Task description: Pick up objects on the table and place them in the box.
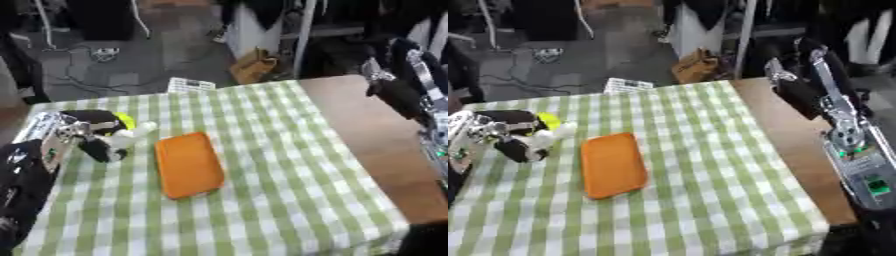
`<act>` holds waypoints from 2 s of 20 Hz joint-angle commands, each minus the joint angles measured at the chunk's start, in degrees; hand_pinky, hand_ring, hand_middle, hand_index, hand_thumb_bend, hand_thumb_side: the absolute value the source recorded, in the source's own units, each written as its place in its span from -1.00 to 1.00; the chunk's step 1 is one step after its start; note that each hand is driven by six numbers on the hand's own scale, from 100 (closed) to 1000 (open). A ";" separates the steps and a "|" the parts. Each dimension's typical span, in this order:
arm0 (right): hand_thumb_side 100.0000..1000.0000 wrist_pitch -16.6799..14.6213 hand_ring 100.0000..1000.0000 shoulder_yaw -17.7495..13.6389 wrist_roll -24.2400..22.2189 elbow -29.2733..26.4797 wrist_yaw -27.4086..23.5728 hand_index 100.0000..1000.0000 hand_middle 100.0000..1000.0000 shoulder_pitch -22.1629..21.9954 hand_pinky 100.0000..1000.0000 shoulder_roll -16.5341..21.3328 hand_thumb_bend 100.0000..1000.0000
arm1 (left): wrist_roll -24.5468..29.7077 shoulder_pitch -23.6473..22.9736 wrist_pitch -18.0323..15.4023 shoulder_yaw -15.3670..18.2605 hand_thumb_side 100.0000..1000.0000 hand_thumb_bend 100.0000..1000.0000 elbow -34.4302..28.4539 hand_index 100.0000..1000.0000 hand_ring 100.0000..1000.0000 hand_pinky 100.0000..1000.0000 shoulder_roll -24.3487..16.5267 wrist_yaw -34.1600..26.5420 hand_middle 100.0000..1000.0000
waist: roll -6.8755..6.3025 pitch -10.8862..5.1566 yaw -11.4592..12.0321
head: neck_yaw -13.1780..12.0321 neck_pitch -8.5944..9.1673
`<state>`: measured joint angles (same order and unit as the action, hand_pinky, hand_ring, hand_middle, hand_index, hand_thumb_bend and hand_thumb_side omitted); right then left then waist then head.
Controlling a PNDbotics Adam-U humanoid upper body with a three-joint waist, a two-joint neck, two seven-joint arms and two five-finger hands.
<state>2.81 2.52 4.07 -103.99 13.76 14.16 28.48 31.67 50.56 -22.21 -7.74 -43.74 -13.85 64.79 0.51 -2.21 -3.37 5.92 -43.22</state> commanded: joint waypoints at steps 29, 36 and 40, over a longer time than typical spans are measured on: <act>0.24 -0.22 0.01 -0.03 -0.50 -0.44 -0.68 0.60 0.07 1.33 -0.44 0.15 -0.72 | -26.09 -0.13 -5.72 -4.07 0.65 -0.44 4.21 0.52 0.53 0.28 9.66 26.57 0.56 | 0.80 -0.60 -0.87 | 0.00 0.57; 0.24 -0.22 0.01 0.00 -0.45 -0.41 -0.74 0.60 0.07 1.39 -0.44 0.06 -0.75 | -31.59 -0.10 -5.30 -3.88 0.81 -0.28 4.12 0.70 0.73 0.50 10.70 30.07 0.75 | 0.81 -0.58 -1.04 | -0.05 0.63; 0.24 -0.20 0.01 -0.02 -0.40 -0.38 -0.73 0.60 0.07 1.36 -0.44 0.09 -0.76 | -35.46 0.05 -4.11 -3.53 0.92 -0.51 2.86 0.73 0.79 0.61 10.40 30.51 0.80 | 0.82 -0.62 -1.00 | 0.04 0.68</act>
<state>2.74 2.87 3.73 -103.99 13.52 14.64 27.91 -2.51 49.39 -26.64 -11.72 -39.37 -2.91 95.05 0.51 -2.21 -4.35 5.92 -43.20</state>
